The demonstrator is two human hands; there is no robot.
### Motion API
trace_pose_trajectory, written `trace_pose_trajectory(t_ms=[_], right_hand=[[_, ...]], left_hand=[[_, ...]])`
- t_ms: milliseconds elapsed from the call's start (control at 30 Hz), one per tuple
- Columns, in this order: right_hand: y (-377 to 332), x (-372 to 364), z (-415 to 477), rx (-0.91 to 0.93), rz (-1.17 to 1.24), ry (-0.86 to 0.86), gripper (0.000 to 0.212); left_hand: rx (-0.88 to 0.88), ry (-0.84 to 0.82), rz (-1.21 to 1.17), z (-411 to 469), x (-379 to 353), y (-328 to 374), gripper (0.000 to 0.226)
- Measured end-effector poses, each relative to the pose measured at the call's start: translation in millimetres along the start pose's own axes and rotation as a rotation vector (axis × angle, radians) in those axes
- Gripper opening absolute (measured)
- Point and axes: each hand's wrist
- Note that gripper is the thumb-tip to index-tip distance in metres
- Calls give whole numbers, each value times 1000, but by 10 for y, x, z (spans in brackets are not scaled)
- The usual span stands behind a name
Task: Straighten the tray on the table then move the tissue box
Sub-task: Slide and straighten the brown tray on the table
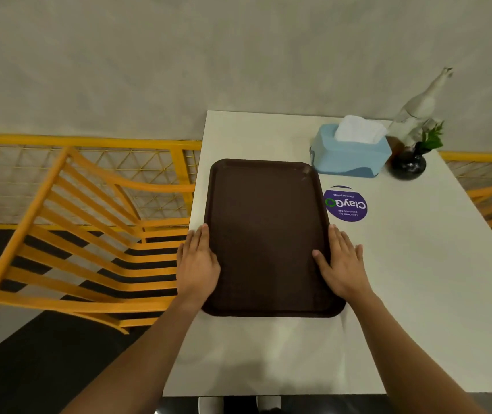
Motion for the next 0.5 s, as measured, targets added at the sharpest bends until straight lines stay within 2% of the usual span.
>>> trace_pose_trajectory(t_ms=[500], right_hand=[[68, -87, -390, 44, 1, 42, 75]], left_hand=[[30, 38, -77, -390, 11, -79, 57]])
Point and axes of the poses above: each hand's wrist, its own z-axis towards the middle knuckle, its own x-axis out of the back of the hand, y = z × x
